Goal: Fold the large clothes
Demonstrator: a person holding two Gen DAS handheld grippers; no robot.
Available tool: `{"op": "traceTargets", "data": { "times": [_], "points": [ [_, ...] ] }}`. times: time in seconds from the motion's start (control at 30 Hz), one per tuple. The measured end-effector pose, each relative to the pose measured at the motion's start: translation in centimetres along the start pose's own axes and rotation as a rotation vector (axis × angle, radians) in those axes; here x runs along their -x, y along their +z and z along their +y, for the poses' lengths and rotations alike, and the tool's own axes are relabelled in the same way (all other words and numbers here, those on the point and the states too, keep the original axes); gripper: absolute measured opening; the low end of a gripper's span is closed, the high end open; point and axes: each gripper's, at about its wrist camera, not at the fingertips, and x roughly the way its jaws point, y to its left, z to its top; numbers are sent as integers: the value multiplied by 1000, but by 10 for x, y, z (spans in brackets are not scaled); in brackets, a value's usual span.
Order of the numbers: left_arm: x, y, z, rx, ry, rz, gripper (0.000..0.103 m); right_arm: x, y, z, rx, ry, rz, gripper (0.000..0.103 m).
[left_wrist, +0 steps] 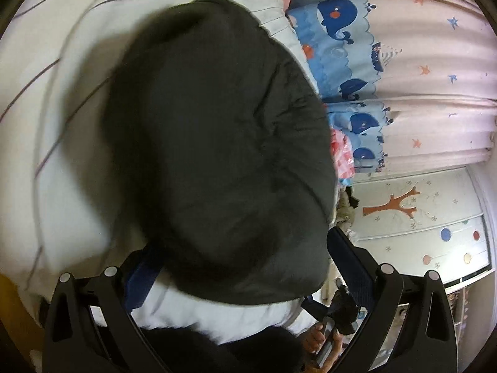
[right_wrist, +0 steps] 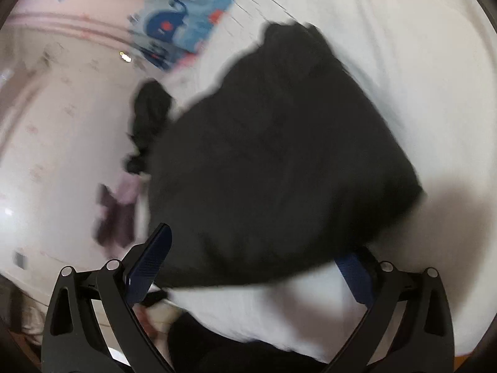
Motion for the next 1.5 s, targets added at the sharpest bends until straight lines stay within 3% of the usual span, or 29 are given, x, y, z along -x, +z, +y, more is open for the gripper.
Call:
{"op": "traceTargets", "data": {
  "times": [0.07, 0.13, 0.23, 0.33, 0.43, 0.5, 0.6, 0.63, 0.67, 0.7, 0.73, 0.8, 0.83, 0.93, 1.03, 1.1, 1.13, 1.17, 1.2, 1.27, 1.37, 1.4, 1.5],
  "points": [
    [10, 5, -16, -37, -65, -50, 96, 15, 5, 21, 61, 100, -58, 97],
    [16, 7, -27, -73, -98, -74, 96, 20, 4, 27, 99, 76, -62, 97],
    [1, 5, -10, -42, -30, -29, 96, 2, -3, -6, 9, -3, 20, 97],
    [-16, 4, 18, 36, 15, 16, 96, -1, -7, -24, -29, 13, -10, 96],
    [-17, 11, 14, 52, -2, -33, 96, 3, 1, -17, -28, 63, -50, 96],
    [-16, 18, 6, 54, -7, -76, 96, -5, 9, -7, -7, 53, -73, 96],
    [-27, 23, 1, 58, 42, -96, 96, -22, 16, -1, 44, -67, -61, 96],
    [-34, 23, 2, 61, 78, -94, 96, -30, 17, -6, 23, -95, -56, 93],
    [-37, 23, 2, 64, 97, -99, 95, -33, 16, -8, 18, -103, -66, 77],
    [-39, 23, 0, 60, 115, -114, 90, -34, 16, -7, 20, -102, -76, 56],
    [-40, 23, -2, 52, 120, -122, 66, -35, 15, -5, 22, -99, -82, 47],
    [-42, 25, -6, 32, 108, -103, 39, -31, 14, 5, 63, -109, -105, 28],
    [-38, 25, -10, 15, 93, -109, 30, -28, 13, 15, 101, -117, -116, 25],
    [-18, 18, -33, -86, 93, -153, 23, -10, -1, 48, 214, -121, -145, 22],
    [7, 5, -47, -150, 74, -175, 23, 11, -22, 66, 294, -127, -146, 22],
    [5, -1, -39, -162, 112, -137, 25, 6, -37, 56, 294, -165, -80, 27],
    [1, -3, -31, -155, 136, -111, 34, -2, -44, 35, 263, -206, -16, 37],
    [-3, -4, -19, -125, 144, -90, 39, 0, -48, 17, 202, -184, 9, 55],
    [-3, -5, -4, -64, 118, -81, 47, 3, -51, 4, 144, -161, 17, 59],
    [4, -5, 10, -15, 96, -103, 57, 33, -59, -18, 43, -85, -44, 62],
    [6, -1, 11, -12, 93, -132, 66, 86, -70, -19, 45, -159, -208, 65],
    [1, 2, 10, -9, 94, -126, 71, 104, -69, -9, 83, -220, -270, 65],
    [-12, 5, 1, -16, 113, -140, 82, 114, -61, 41, 240, -289, -338, 66]
  ]
}}
